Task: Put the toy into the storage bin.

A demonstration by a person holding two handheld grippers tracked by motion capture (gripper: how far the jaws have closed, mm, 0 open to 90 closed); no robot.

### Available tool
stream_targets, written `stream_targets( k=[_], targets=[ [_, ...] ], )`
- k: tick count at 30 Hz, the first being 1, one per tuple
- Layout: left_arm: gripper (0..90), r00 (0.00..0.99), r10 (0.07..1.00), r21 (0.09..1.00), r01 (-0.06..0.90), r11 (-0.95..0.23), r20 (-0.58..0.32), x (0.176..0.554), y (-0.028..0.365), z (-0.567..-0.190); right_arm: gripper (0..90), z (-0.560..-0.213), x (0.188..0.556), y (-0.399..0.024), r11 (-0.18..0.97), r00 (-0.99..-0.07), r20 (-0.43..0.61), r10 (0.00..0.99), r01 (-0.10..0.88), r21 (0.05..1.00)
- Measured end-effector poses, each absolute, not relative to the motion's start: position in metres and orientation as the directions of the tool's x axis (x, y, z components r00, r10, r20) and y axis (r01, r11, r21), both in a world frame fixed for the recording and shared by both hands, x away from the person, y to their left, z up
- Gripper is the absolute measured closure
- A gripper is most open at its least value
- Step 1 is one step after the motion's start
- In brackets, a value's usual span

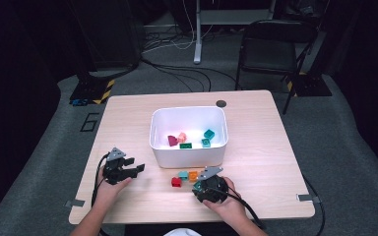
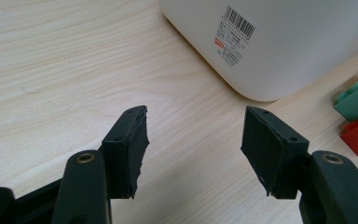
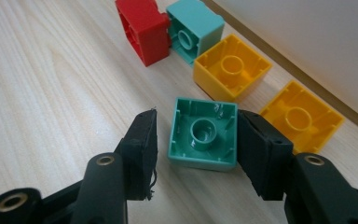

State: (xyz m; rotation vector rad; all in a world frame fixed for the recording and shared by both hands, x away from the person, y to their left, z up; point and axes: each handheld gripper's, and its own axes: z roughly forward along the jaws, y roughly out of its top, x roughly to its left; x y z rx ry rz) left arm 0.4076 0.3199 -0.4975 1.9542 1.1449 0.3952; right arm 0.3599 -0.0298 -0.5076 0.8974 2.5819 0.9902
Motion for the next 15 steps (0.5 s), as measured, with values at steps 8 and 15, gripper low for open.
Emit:
stream_targets(
  k=[8, 15],
  targets=[
    [40.4, 0.534, 0.835, 0.78, 0.576, -0.244, -0.133, 0.4077, 0.3193, -0.4979, 57.7, -0.5058, 0.3542, -0.0244, 0.605, -0.809, -0.015, 0.588, 0.427, 0.672],
    [40.4, 0.534, 0.835, 0.779, 0.577, -0.247, -0.131, 0.4076, 0.3195, -0.4976, 58.2, -0.504, 0.3513, -0.0211, 0.619, -0.821, -0.018, 0.571, 0.416, 0.666]
  ],
)
